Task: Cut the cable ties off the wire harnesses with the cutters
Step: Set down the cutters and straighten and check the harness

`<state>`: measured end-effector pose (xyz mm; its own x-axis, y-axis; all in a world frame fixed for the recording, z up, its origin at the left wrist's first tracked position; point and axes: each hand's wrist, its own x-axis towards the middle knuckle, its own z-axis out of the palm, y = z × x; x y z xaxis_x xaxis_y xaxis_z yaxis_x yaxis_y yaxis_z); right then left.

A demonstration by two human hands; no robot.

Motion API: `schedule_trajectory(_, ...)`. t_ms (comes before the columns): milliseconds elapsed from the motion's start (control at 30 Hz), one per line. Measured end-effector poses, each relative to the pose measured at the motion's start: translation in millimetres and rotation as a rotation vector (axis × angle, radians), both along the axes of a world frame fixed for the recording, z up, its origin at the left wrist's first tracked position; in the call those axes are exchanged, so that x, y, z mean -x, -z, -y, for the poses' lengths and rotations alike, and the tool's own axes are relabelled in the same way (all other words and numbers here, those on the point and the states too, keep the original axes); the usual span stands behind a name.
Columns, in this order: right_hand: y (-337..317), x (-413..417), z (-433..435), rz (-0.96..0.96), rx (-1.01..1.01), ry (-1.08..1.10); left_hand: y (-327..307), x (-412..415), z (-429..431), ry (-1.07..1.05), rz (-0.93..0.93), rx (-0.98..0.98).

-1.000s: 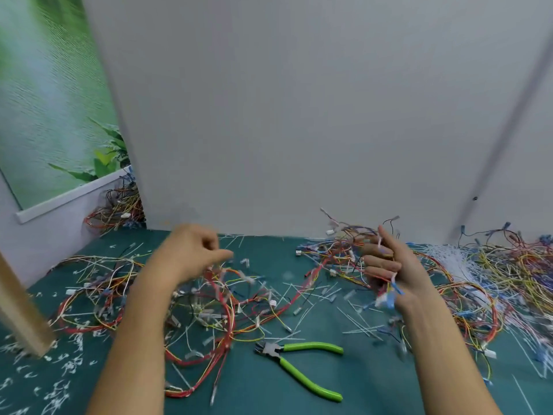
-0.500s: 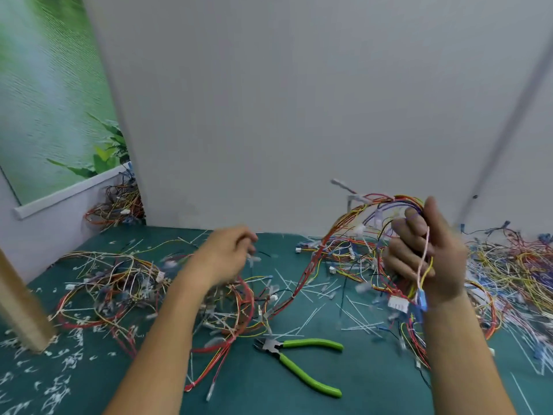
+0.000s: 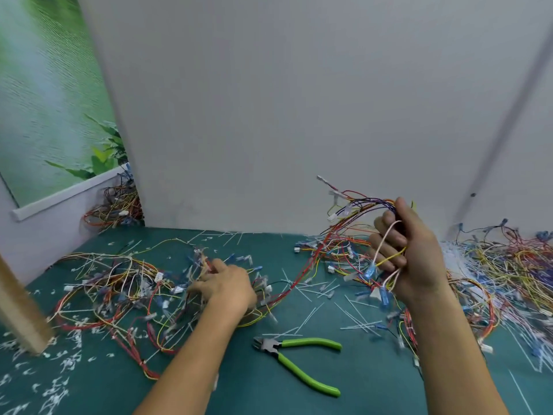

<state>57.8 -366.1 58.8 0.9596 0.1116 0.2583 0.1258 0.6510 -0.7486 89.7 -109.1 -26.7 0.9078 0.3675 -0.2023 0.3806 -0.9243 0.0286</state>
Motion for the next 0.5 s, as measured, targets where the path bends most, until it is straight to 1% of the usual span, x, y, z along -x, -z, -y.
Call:
schedule_trajectory(67, -2.4, 2.2, 6.3, 0.019, -0.062, -0.039, 6.6, -4.2, -5.3, -0.038, -0.021, 0.002)
schedule_trajectory(167, -5.1, 4.0, 11.6, 0.055, -0.124, -0.06, 11.5, -9.1, -11.9, -0.03, -0.055, -0.024)
schedule_trajectory(333, -8.4, 5.8, 23.5, 0.092, -0.151, 0.023, 8.7, -13.2, -29.1, -0.026, -0.073, 0.0)
schedule_trajectory(433, -8.8, 5.4, 38.6, 0.115, -0.184, 0.114, 1.6, -12.3, -50.2, -0.045, 0.005, 0.094)
schedule_trajectory(500, -7.6, 4.8, 49.9, 0.118, -0.196, 0.163, -6.6, -12.3, -72.9, -0.092, 0.155, 0.245)
